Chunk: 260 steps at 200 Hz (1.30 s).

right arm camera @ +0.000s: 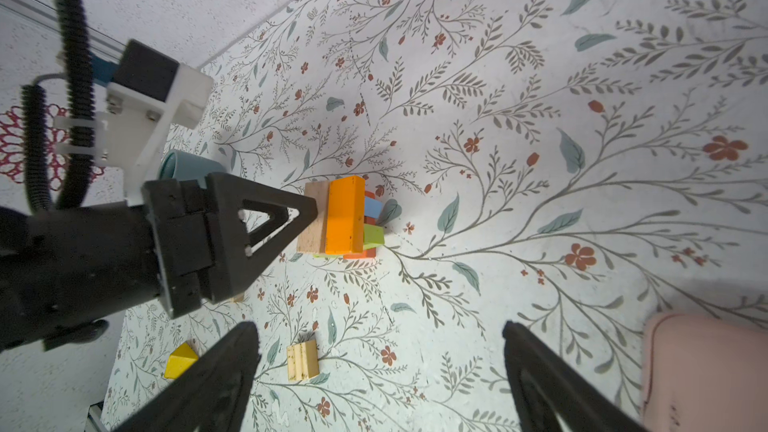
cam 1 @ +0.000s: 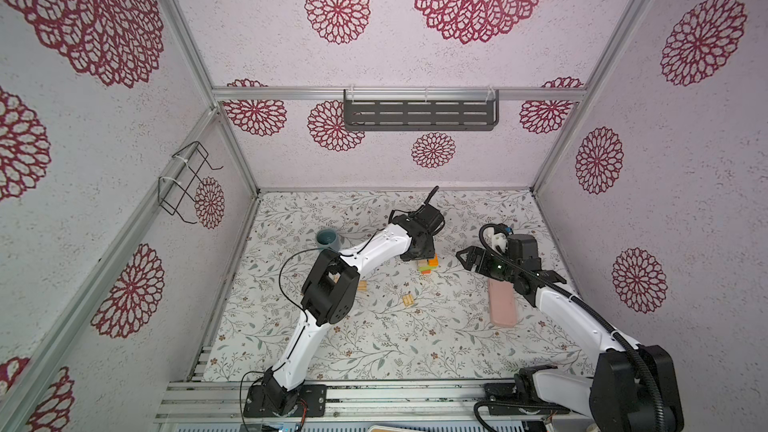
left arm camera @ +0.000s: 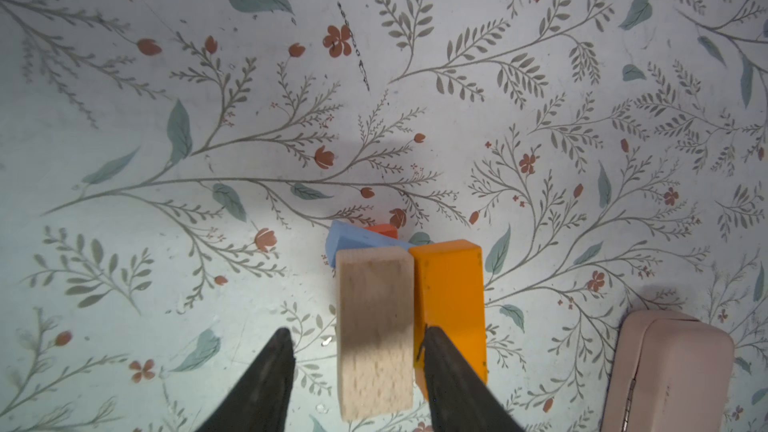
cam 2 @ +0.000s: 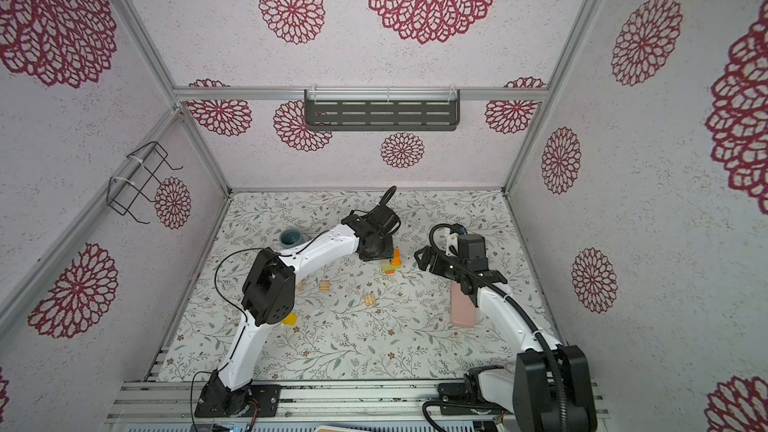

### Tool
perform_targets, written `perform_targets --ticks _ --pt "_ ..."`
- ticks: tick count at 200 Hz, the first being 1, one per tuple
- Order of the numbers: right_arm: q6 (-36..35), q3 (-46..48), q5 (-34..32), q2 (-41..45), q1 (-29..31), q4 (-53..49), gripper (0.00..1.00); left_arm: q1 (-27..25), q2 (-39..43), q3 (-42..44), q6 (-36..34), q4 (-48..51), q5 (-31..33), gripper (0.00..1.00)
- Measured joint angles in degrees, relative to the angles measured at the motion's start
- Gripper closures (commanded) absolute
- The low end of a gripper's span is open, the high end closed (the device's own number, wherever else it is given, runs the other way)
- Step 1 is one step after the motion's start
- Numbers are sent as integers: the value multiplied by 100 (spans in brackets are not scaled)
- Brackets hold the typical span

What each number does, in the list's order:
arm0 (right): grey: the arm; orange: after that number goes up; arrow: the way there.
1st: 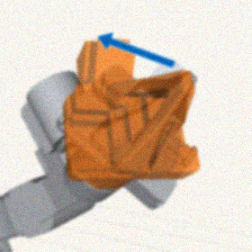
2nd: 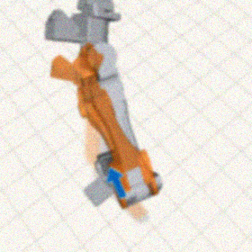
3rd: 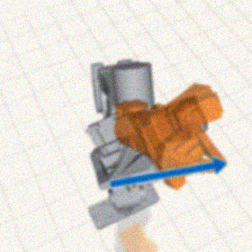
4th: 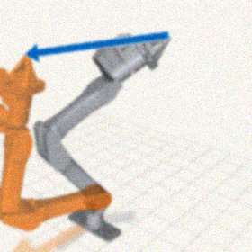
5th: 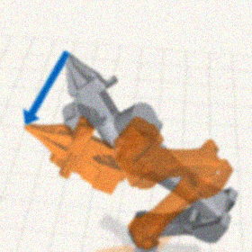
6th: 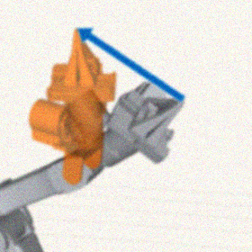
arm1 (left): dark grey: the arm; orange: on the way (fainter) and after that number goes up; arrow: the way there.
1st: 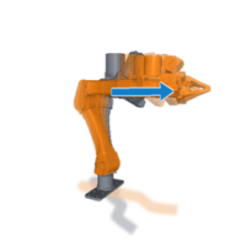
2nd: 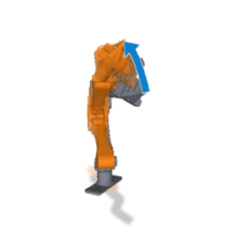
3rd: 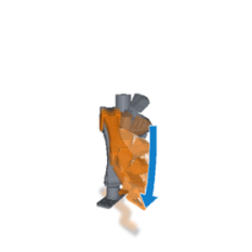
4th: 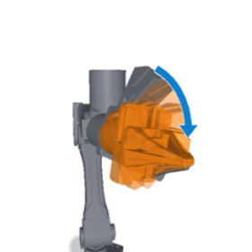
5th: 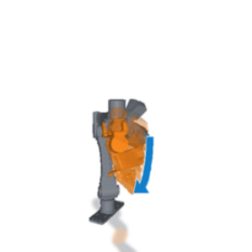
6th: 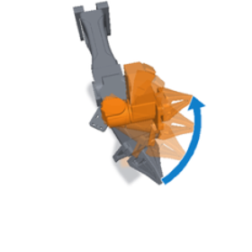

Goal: Build the wood block tower
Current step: 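Open and withdraw the left gripper while the right gripper reaches for a pine cube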

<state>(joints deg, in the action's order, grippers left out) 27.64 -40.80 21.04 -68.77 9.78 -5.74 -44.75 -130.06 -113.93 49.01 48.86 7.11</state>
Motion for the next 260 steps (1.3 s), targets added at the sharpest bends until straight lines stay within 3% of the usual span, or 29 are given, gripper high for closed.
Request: perform_targets --ticks 62,93,113,148,187,224,260 --pt "-2 -280 -232 -46 367 -321 9 46 1300 713 -212 -20 437 27" --pt "-20 -647 -527 -136 883 -627 11 96 2446 1742 -284 -138 684 15" --pt "-120 -1023 -765 -345 1340 -981 13 133 3309 2706 -339 -332 828 0" --pt "-367 -1976 -1202 -1108 2129 -1801 20 186 4894 4590 -286 -520 1049 3" --pt "-426 -2717 -1690 -1766 2924 -2723 24 330 6540 5958 -249 -546 1189 3" --pt "-332 -3069 -1853 -2430 3613 -3329 27 907 7654 6616 -195 -540 1043 3" --pt "-197 -3517 -2031 -3086 4017 -3679 27 1467 7733 6629 -363 -337 758 3"
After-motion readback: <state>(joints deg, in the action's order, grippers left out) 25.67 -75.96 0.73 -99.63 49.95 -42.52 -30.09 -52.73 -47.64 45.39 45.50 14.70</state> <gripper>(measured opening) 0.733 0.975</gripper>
